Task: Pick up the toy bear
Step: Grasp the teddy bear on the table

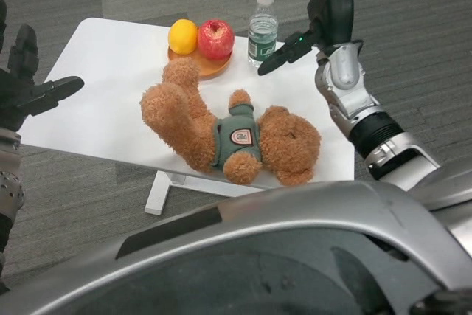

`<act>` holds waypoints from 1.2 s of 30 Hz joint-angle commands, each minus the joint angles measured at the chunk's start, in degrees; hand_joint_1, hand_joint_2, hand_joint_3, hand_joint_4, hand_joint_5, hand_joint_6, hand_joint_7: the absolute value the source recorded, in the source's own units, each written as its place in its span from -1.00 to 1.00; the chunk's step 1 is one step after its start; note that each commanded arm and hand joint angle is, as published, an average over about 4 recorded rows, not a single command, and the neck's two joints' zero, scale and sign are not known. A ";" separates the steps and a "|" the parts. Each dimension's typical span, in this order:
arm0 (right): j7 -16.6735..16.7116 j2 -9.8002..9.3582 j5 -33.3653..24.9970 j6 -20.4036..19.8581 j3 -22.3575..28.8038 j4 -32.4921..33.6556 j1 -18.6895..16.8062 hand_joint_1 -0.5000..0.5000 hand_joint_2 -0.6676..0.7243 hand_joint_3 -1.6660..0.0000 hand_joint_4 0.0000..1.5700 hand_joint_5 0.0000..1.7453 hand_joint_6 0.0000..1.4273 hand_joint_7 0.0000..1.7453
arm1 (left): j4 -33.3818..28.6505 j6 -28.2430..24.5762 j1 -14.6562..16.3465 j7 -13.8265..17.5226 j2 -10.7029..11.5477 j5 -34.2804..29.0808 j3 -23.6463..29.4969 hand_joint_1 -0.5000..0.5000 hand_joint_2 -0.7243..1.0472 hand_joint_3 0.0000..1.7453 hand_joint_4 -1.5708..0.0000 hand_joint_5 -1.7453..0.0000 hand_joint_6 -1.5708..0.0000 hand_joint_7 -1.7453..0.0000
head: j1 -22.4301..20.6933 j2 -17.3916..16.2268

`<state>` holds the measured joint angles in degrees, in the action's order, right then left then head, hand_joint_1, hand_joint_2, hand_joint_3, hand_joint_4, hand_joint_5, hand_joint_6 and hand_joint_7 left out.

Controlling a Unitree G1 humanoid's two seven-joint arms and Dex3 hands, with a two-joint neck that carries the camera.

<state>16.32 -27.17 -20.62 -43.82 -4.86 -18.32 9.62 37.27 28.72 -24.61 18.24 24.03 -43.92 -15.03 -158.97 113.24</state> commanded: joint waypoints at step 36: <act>-0.85 -21.17 -3.86 6.42 -20.37 32.16 -10.32 -0.92 -0.57 0.90 -1.00 -0.67 -1.00 -1.00 | 7.95 0.06 -1.23 0.39 1.28 -1.03 0.97 0.57 0.40 -0.93 1.00 1.00 1.00 0.76 | -13.58 -1.36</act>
<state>15.39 -47.48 -24.15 -37.90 -24.63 12.62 -0.35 44.71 28.71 -24.90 18.61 24.39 -44.45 -14.39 -172.22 111.78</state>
